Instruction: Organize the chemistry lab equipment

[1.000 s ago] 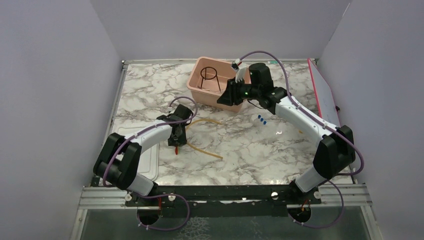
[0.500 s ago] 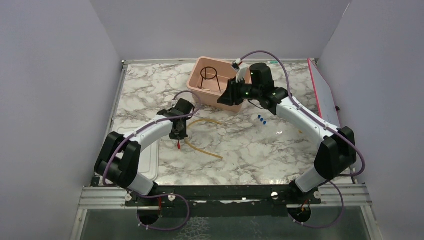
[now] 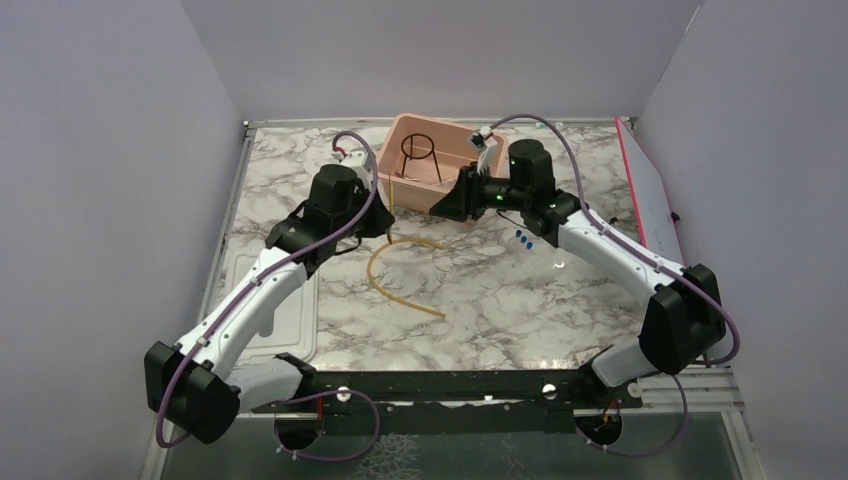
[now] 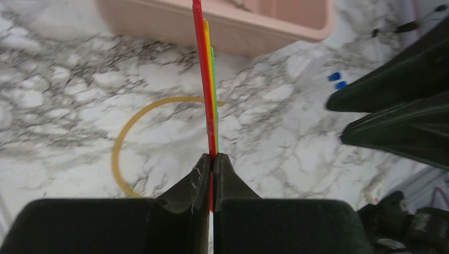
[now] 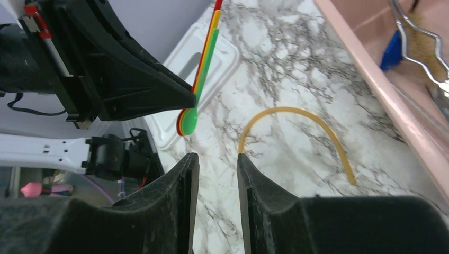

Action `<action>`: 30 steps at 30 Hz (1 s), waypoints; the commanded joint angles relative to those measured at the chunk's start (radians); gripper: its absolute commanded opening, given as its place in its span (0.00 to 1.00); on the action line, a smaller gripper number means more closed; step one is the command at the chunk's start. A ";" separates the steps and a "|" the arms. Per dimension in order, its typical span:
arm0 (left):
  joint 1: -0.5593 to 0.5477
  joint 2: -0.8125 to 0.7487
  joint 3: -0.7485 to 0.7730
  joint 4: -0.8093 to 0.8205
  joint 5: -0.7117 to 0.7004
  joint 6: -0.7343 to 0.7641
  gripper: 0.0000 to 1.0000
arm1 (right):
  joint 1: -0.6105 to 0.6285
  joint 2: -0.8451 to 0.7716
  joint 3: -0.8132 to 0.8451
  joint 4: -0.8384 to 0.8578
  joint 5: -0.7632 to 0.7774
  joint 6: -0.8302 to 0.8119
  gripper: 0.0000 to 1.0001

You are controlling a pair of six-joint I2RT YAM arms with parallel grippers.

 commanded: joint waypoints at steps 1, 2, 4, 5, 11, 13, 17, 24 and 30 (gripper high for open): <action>0.003 -0.058 0.014 0.225 0.218 -0.102 0.04 | 0.053 -0.037 -0.023 0.227 -0.123 0.089 0.38; 0.003 -0.067 0.008 0.267 0.247 -0.123 0.04 | 0.073 -0.035 -0.018 0.231 -0.108 0.090 0.39; 0.003 -0.080 -0.011 0.347 0.308 -0.149 0.04 | 0.103 -0.036 -0.008 0.236 -0.062 0.103 0.40; 0.003 -0.085 -0.020 0.373 0.327 -0.154 0.04 | 0.113 -0.040 -0.011 0.251 -0.029 0.123 0.41; 0.003 -0.107 -0.063 0.422 0.337 -0.146 0.04 | 0.118 -0.091 -0.065 0.373 0.185 0.315 0.45; 0.003 -0.117 -0.074 0.427 0.331 -0.143 0.04 | 0.119 -0.103 -0.077 0.377 0.232 0.344 0.46; 0.003 -0.136 -0.087 0.432 0.328 -0.132 0.04 | 0.120 -0.098 -0.070 0.367 0.239 0.351 0.46; 0.003 -0.146 -0.102 0.447 0.353 -0.120 0.04 | 0.120 -0.041 -0.006 0.322 0.191 0.325 0.46; 0.003 -0.151 -0.112 0.450 0.354 -0.107 0.05 | 0.120 -0.009 0.021 0.342 0.118 0.319 0.41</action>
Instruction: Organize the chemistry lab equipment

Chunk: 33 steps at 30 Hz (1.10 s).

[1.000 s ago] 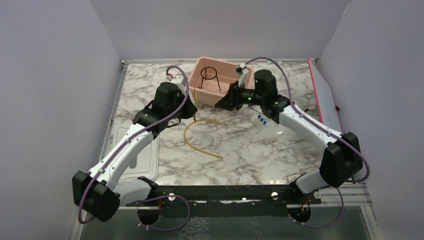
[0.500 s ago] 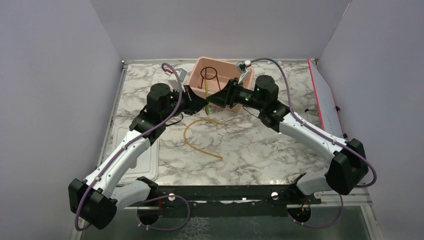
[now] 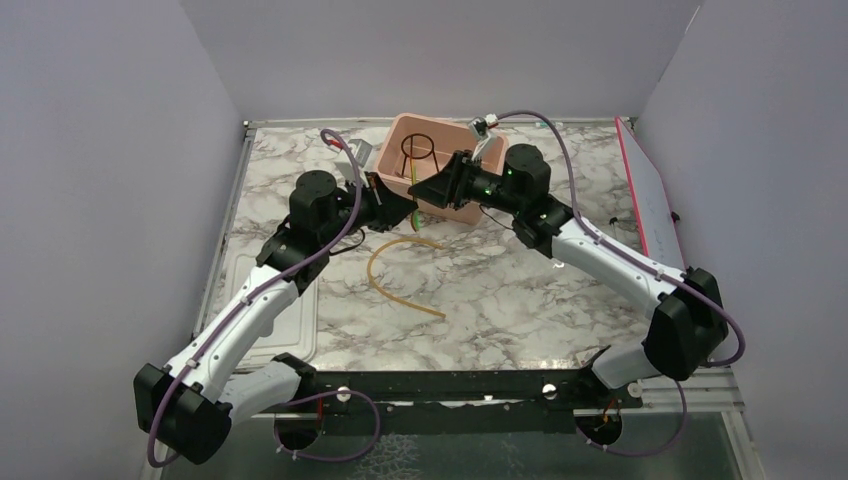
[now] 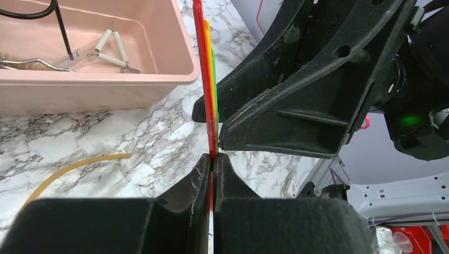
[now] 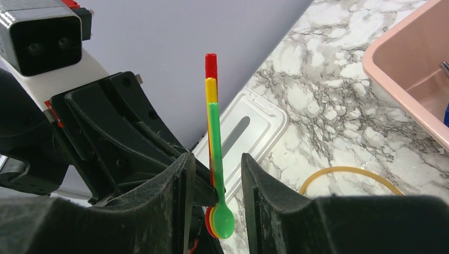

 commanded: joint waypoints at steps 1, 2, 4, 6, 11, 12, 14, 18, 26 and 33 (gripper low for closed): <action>0.000 -0.023 -0.016 0.040 0.034 0.023 0.05 | 0.002 0.035 0.050 0.017 -0.062 -0.005 0.39; 0.000 -0.024 -0.017 0.042 0.034 0.024 0.05 | 0.001 0.040 0.055 0.014 -0.062 -0.005 0.36; 0.000 -0.026 -0.018 0.043 0.035 0.028 0.06 | 0.001 0.051 0.064 0.007 -0.061 -0.005 0.27; 0.000 -0.026 -0.016 0.038 0.029 0.033 0.09 | 0.001 0.063 0.078 -0.010 -0.049 -0.009 0.17; 0.000 -0.039 0.035 -0.065 -0.043 0.034 0.50 | -0.001 0.072 0.116 -0.070 0.012 -0.088 0.05; 0.000 -0.045 0.048 -0.094 -0.067 0.044 0.54 | -0.001 0.075 0.130 -0.090 0.023 -0.121 0.04; 0.000 -0.062 0.062 -0.139 -0.127 0.062 0.60 | -0.001 0.083 0.165 -0.131 0.048 -0.201 0.04; 0.000 -0.120 0.040 -0.179 -0.249 0.106 0.64 | -0.013 0.122 0.277 -0.251 0.107 -0.378 0.04; 0.000 -0.189 -0.032 -0.199 -0.462 0.185 0.66 | -0.131 0.302 0.452 -0.376 0.108 -0.629 0.05; 0.000 -0.176 -0.081 -0.195 -0.545 0.251 0.67 | -0.189 0.516 0.621 -0.512 0.037 -0.878 0.07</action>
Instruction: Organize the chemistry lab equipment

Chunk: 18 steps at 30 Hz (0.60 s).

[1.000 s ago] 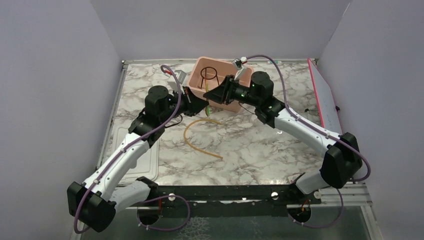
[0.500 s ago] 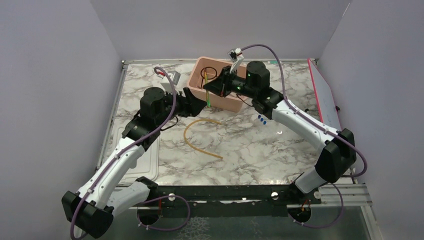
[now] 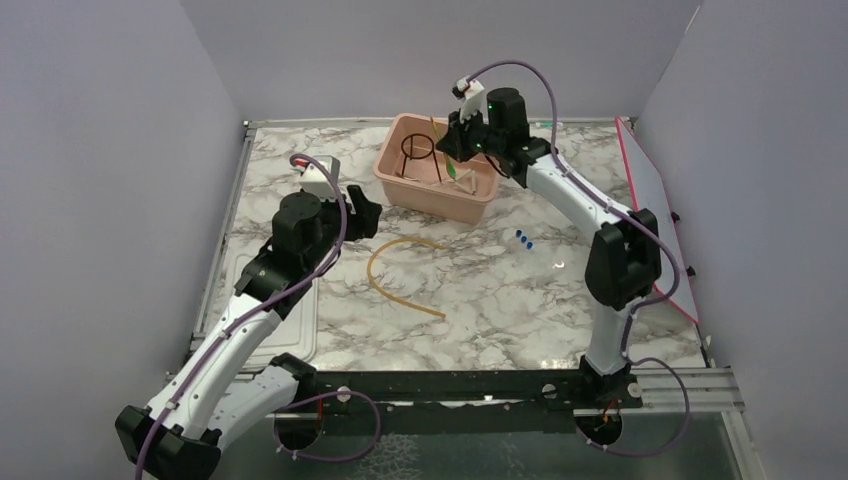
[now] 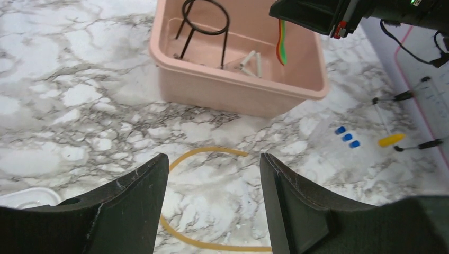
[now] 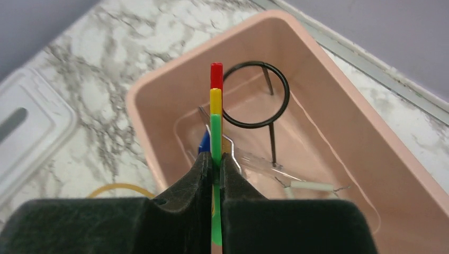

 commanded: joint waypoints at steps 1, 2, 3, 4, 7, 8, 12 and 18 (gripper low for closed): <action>0.000 0.009 -0.034 -0.004 -0.097 0.067 0.67 | -0.014 0.122 0.126 -0.158 -0.072 -0.238 0.07; 0.000 0.015 -0.041 0.000 -0.099 0.071 0.67 | -0.015 0.151 0.157 -0.190 -0.095 -0.273 0.07; 0.001 0.019 -0.046 0.003 -0.100 0.073 0.67 | -0.015 0.179 0.194 -0.220 -0.121 -0.302 0.08; 0.000 0.022 -0.049 0.005 -0.100 0.077 0.67 | -0.015 0.209 0.231 -0.261 -0.143 -0.328 0.08; 0.000 0.028 -0.053 0.007 -0.105 0.083 0.67 | -0.014 0.298 0.354 -0.382 -0.211 -0.375 0.11; 0.000 0.028 -0.054 0.007 -0.108 0.085 0.67 | -0.014 0.320 0.382 -0.409 -0.230 -0.381 0.13; 0.000 0.027 -0.064 0.012 -0.114 0.083 0.67 | -0.015 0.367 0.416 -0.447 -0.292 -0.370 0.23; 0.001 0.040 -0.062 0.015 -0.110 0.082 0.67 | -0.015 0.336 0.376 -0.362 -0.302 -0.261 0.37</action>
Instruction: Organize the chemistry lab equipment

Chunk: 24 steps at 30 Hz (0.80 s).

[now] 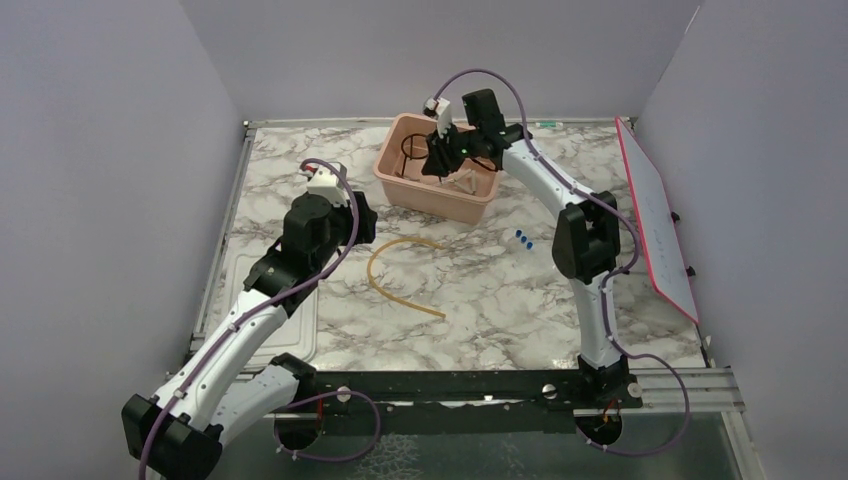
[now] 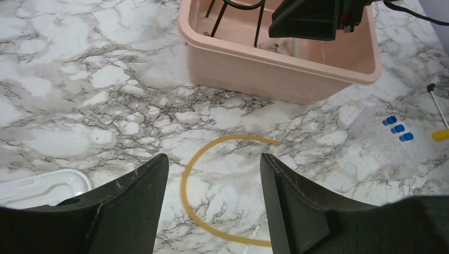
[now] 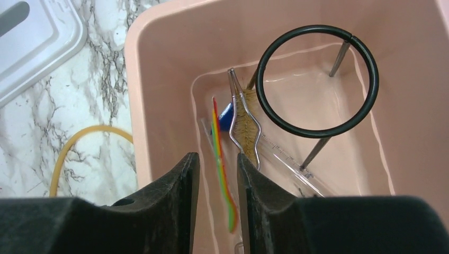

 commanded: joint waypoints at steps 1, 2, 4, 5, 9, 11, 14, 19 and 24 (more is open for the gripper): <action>0.001 0.009 -0.002 0.028 -0.021 0.013 0.67 | 0.005 -0.029 -0.018 0.055 -0.042 0.091 0.38; 0.001 0.009 -0.001 0.027 -0.020 0.014 0.67 | 0.004 -0.055 -0.034 0.086 -0.025 0.123 0.38; 0.002 0.009 0.000 0.026 -0.022 0.013 0.67 | 0.004 -0.097 -0.063 0.127 0.006 0.178 0.39; 0.001 0.010 0.000 0.026 -0.024 0.014 0.67 | 0.005 -0.119 -0.079 0.144 0.020 0.200 0.40; 0.001 0.001 0.002 0.023 -0.042 0.014 0.67 | 0.032 -0.226 -0.166 0.185 0.111 0.288 0.42; 0.001 -0.004 0.005 0.019 -0.069 0.010 0.67 | 0.073 -0.277 -0.217 0.191 0.197 0.331 0.42; 0.001 -0.029 0.015 -0.006 -0.205 -0.018 0.67 | 0.156 -0.328 -0.285 0.178 0.328 0.390 0.43; 0.001 -0.121 0.007 -0.053 -0.454 -0.064 0.67 | 0.299 -0.333 -0.357 0.119 0.501 0.514 0.43; 0.001 -0.243 -0.055 -0.027 -0.576 -0.085 0.74 | 0.410 -0.260 -0.394 0.099 0.566 0.661 0.43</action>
